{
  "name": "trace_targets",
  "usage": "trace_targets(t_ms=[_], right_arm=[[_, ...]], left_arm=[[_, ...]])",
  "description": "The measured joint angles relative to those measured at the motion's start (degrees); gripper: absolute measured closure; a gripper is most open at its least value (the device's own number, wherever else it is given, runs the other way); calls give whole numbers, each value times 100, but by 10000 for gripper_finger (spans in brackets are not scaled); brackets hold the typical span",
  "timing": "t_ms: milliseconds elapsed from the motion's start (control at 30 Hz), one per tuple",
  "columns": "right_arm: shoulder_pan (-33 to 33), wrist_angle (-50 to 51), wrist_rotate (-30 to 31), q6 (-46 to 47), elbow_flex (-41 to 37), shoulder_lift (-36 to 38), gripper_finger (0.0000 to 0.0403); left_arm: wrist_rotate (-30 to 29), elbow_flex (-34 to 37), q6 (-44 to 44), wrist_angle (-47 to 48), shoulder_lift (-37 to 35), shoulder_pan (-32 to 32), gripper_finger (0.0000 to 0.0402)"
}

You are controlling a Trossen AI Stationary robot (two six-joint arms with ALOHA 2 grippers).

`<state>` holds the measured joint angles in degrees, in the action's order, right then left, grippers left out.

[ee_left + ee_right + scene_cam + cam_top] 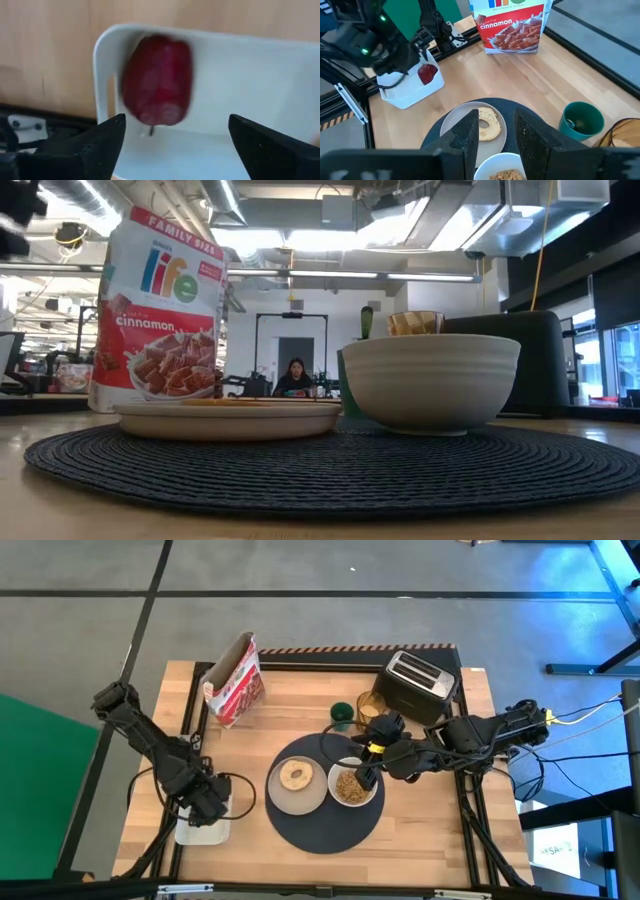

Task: Arrange a breakfast setting
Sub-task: Put the red apple on the light brown plate

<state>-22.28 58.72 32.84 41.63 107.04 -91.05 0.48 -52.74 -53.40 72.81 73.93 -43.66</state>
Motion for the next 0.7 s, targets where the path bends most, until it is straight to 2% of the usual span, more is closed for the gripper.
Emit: trace_targets(t_ms=[167, 400, 600, 700], right_arm=[[-121, 26, 113, 20, -63, 0, 291], [-144, 24, 61, 216, -302, -1, 291], [-131, -19, 61, 304, -378, -4, 291], [-132, -17, 61, 306, -378, -4, 291]], left_arm=[[-115, 481, 42, -165, -2, 0, 38], [-337, 658, 234, -642, -2, 0, 36], [-189, 1019, 277, -1518, -2, -42, 36], [-8, 1172, 264, -1655, -2, -42, 37]])
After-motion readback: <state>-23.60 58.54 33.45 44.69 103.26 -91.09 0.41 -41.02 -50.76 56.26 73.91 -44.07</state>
